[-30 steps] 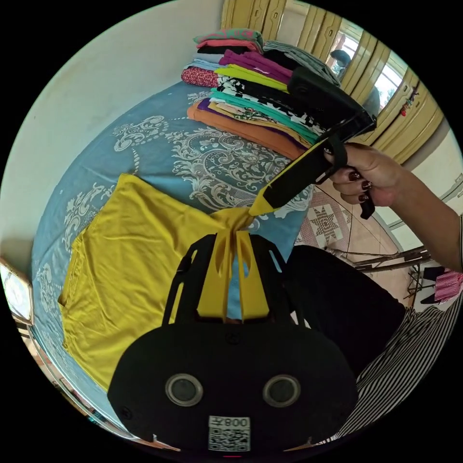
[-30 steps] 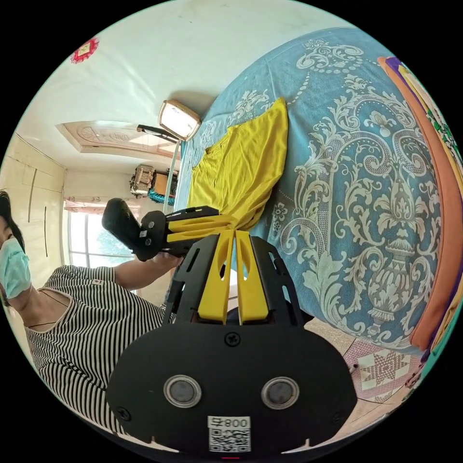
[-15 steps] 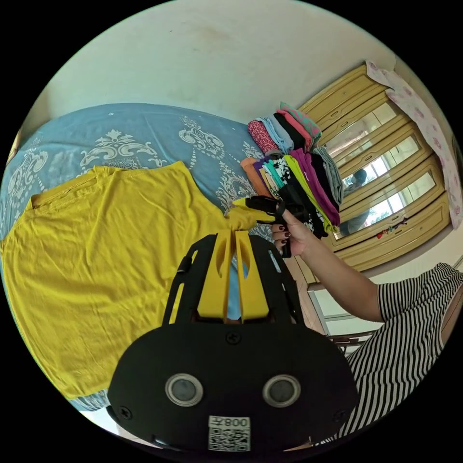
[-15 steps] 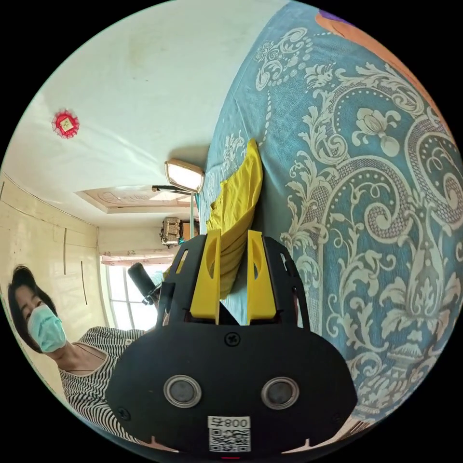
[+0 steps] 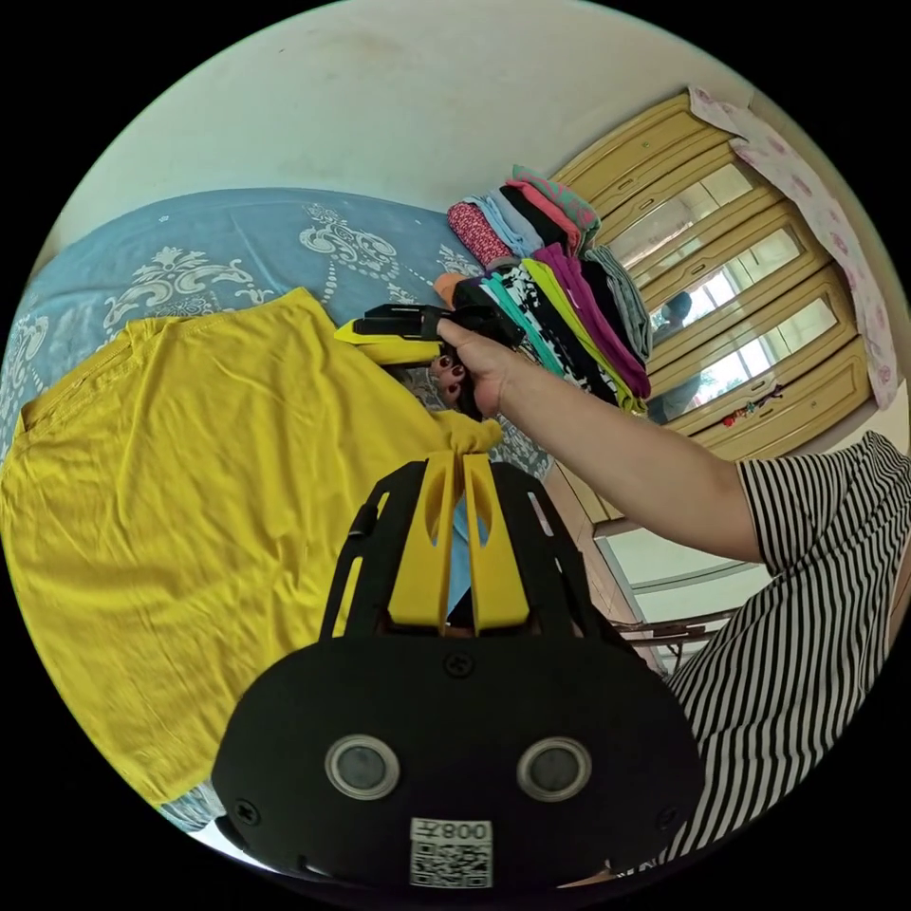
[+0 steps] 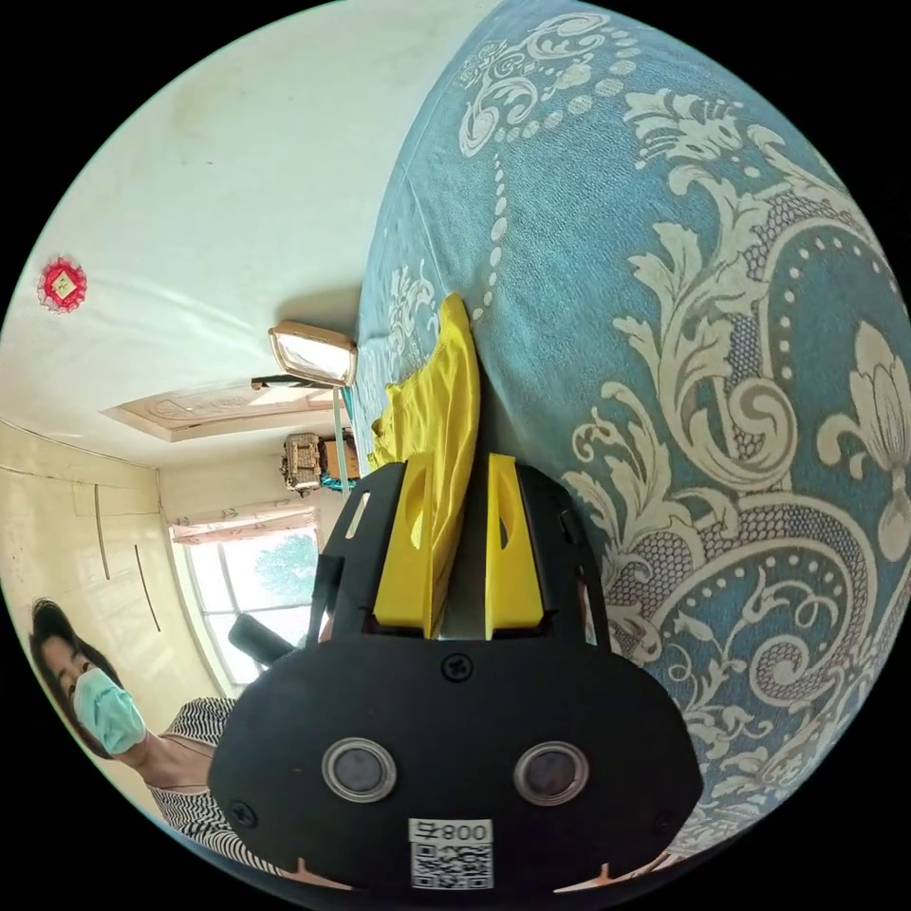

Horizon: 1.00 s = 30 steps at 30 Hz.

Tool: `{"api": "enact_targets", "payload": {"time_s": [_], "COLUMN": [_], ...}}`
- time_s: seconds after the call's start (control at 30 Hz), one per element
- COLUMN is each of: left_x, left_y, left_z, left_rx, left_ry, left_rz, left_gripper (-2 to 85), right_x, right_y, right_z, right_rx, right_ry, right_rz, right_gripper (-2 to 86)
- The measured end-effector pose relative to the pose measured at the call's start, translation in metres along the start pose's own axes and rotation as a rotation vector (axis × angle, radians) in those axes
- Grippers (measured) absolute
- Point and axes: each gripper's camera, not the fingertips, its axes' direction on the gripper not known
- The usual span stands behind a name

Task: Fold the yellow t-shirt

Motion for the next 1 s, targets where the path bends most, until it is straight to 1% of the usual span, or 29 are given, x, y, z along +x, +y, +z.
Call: {"api": "enact_targets", "payload": {"time_s": [0.23, 0.3, 0.4, 0.63, 0.83, 0.93, 1.0], "left_x": [-0.025, -0.037, -0.052, -0.089, -0.126, -0.146, -0.165], "left_y": [0.02, 0.032, 0.049, 0.097, 0.153, 0.187, 0.222], "left_z": [0.006, 0.007, 0.007, -0.002, -0.028, -0.048, -0.069], "left_rx": [0.009, 0.016, 0.024, 0.064, 0.133, 0.183, 0.235], "left_ry": [0.043, 0.065, 0.081, 0.126, 0.165, 0.183, 0.193], "left_rz": [0.0, -0.005, -0.011, -0.033, -0.047, -0.06, -0.079], "left_gripper": [1.2, 1.2, 1.2, 1.2, 1.2, 1.2, 1.2], "right_x": [-0.039, -0.056, -0.079, -0.135, -0.212, -0.262, -0.31], "right_y": [-0.05, -0.063, -0.076, -0.091, -0.092, -0.088, -0.086], "right_z": [0.039, 0.054, 0.072, 0.096, 0.112, 0.127, 0.146], "right_rx": [-0.02, -0.033, -0.055, -0.04, 0.004, 0.043, 0.066], "right_ry": [0.005, 0.021, 0.047, 0.092, 0.103, 0.109, 0.118], "right_rz": [-0.016, -0.021, -0.04, -0.072, -0.128, -0.155, -0.202], "right_gripper": [6.8, 5.0, 2.6, 0.9, 0.7, 0.6, 0.6]}}
